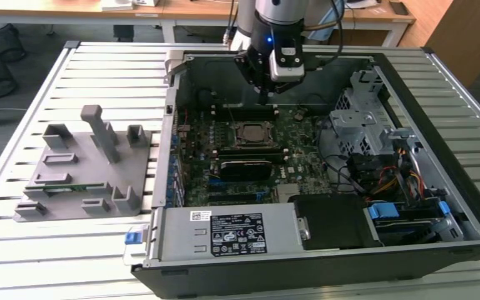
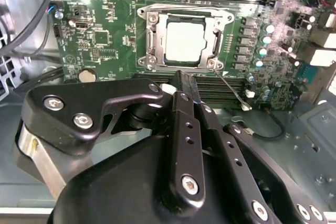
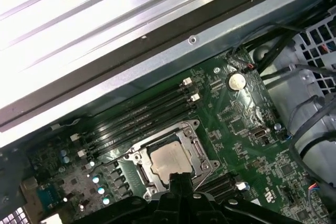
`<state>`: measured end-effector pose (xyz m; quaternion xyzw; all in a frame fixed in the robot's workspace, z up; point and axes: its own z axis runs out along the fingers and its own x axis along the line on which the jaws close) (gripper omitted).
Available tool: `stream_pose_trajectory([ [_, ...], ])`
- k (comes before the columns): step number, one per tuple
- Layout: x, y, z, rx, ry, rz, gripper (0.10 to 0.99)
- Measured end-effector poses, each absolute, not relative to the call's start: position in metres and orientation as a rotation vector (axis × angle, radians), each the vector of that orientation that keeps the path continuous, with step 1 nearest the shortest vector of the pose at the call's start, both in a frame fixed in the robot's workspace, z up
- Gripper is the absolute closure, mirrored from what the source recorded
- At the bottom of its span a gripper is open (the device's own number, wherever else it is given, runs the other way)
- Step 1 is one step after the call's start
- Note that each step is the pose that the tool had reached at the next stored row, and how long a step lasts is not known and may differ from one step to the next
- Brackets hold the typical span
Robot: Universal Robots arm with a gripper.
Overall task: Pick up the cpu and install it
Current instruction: 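Install the first cpu locking lever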
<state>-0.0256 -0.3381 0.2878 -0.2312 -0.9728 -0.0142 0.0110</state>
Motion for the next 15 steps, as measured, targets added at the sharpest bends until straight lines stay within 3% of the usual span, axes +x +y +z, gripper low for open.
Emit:
stream_pose_trajectory([
  [15,-0.0256,-0.3382,0.2856,-0.353,-3.110,-0.048,0.980],
])
